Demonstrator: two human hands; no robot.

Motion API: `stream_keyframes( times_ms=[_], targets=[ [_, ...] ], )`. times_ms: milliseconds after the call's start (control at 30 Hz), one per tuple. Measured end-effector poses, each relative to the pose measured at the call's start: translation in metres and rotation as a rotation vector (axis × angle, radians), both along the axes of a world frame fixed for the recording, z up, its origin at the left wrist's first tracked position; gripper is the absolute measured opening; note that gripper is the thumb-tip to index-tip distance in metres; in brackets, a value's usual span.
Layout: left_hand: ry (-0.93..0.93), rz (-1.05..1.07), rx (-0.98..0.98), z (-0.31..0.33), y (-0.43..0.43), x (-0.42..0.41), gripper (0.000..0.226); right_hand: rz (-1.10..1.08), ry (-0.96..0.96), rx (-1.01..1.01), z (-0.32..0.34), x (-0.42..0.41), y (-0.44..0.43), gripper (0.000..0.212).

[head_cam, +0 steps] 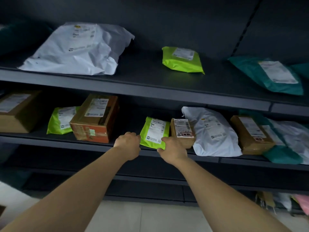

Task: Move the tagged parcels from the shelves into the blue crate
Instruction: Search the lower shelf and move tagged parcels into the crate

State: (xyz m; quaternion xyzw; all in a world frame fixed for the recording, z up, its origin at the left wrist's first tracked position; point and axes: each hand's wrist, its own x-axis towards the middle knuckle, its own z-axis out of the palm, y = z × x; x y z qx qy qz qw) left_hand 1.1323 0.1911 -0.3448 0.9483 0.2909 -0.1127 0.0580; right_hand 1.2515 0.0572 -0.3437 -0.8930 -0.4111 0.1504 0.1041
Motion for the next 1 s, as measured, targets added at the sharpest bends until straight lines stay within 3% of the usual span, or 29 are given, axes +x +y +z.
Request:
stream_keyframes(
  times_ms=[267, 433, 500, 667, 900, 1000],
  targets=[
    [-0.05, 0.142, -0.21, -0.044, 0.029, 0.046, 0.037, -0.116, 0.215, -0.021, -0.058, 0.034, 0.036, 0.039],
    [-0.068, 0.307, -0.397, -0.07, 0.047, 0.073, 0.074, -0.322, 0.332, 0.064, -0.082, 0.044, 0.054, 0.058],
    [-0.093, 0.401, -0.416, -0.076, 0.056, 0.081, 0.065, -0.417, 0.383, 0.093, -0.088, 0.048, 0.06, 0.057],
    [-0.293, 0.519, -0.444, -0.086, 0.068, 0.075, 0.014, -0.463, 0.418, 0.17, -0.091, 0.048, 0.069, 0.041],
    [-0.514, 0.573, -0.408, -0.076, 0.071, 0.068, 0.017, -0.479, 0.442, 0.387, -0.094, 0.043, 0.079, 0.043],
    [-0.541, 0.593, -0.424, -0.074, 0.075, 0.067, 0.022, -0.447, 0.467, 0.386, -0.091, 0.042, 0.081, 0.044]
  ],
)
